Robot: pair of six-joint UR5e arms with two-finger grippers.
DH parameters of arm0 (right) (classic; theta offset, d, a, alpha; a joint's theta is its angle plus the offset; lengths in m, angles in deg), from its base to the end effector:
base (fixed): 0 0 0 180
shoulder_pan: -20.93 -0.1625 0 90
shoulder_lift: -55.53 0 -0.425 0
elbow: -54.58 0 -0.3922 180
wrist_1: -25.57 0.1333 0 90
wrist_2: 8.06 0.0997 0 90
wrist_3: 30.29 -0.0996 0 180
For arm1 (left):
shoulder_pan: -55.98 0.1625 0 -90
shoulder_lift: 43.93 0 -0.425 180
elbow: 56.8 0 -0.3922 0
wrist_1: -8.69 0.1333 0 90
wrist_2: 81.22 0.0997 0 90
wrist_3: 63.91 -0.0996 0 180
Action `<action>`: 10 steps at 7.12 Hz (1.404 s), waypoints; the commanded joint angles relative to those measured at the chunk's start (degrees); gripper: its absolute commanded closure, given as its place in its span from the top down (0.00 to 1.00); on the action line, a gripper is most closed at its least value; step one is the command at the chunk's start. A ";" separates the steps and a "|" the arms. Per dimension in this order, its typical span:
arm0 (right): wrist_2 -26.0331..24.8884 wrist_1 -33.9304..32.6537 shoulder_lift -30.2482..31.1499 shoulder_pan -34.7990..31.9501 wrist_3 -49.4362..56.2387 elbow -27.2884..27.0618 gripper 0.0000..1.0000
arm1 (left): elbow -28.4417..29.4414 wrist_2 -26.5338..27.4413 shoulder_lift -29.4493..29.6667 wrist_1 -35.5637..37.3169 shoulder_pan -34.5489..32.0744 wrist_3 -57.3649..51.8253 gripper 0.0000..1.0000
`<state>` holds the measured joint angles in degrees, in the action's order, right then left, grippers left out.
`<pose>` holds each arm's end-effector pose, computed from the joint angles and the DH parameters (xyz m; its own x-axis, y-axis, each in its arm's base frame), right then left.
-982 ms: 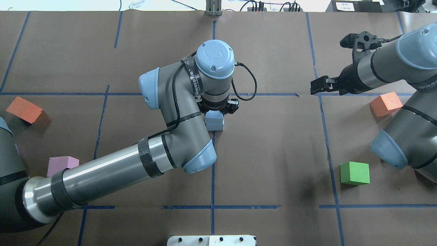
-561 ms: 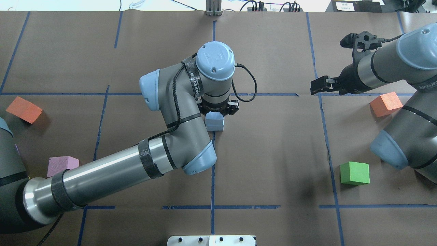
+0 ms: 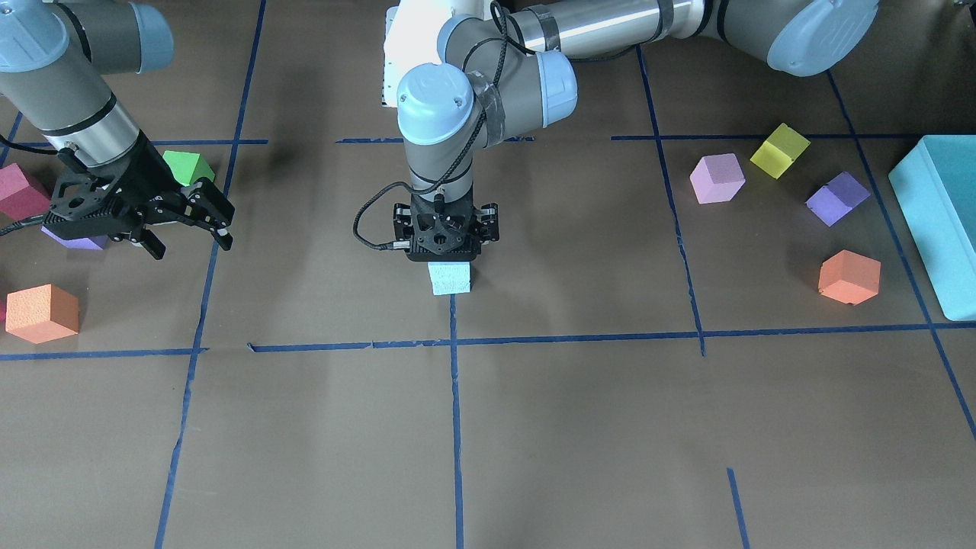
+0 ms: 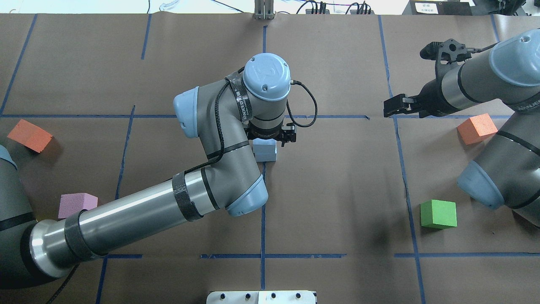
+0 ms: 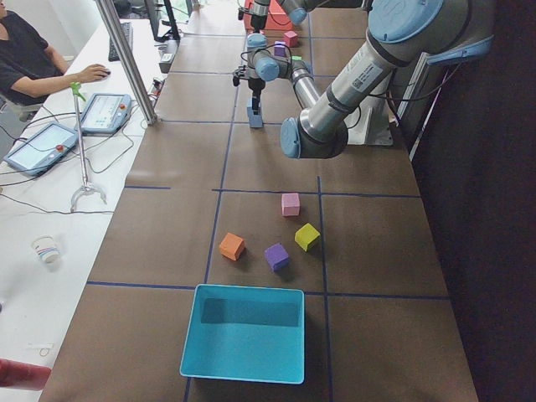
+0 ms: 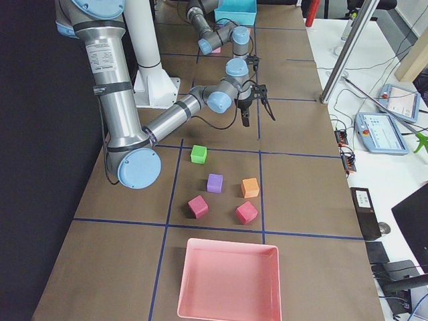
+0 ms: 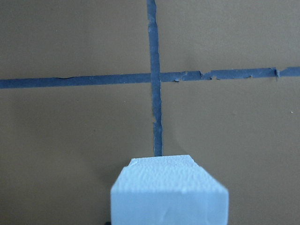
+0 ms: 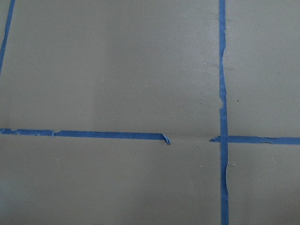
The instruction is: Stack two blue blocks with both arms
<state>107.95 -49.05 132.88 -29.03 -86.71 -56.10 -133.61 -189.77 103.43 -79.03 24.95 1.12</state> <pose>-0.2877 -0.4817 0.3458 0.6170 -0.0384 0.7860 -0.1618 0.9713 0.1745 0.6130 -0.4873 0.1222 0.7077 0.0413 -0.7053 0.0087 0.9977 0.0672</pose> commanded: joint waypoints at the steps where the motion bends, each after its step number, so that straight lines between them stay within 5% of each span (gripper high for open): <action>1: 0.00 0.00 0.00 0.03 0.00 0.12 1.00 | -0.27 0.09 0.04 -0.79 -0.08 -0.08 1.00; 5: 0.00 0.00 0.00 -0.14 0.52 0.04 1.00 | -17.36 3.32 -2.33 7.81 -5.70 -0.34 1.00; 8: 1.91 -0.09 3.15 -3.98 5.76 -0.40 1.00 | -33.62 -1.90 -18.19 11.22 -14.46 -12.74 1.00; 10: 9.79 -0.26 9.81 -13.54 21.01 -0.14 1.00 | -37.87 -11.90 -29.52 12.22 -25.25 -28.47 1.00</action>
<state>112.99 -49.17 138.79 -36.87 -74.69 -56.43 -168.61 -195.78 81.16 -67.41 6.33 -17.72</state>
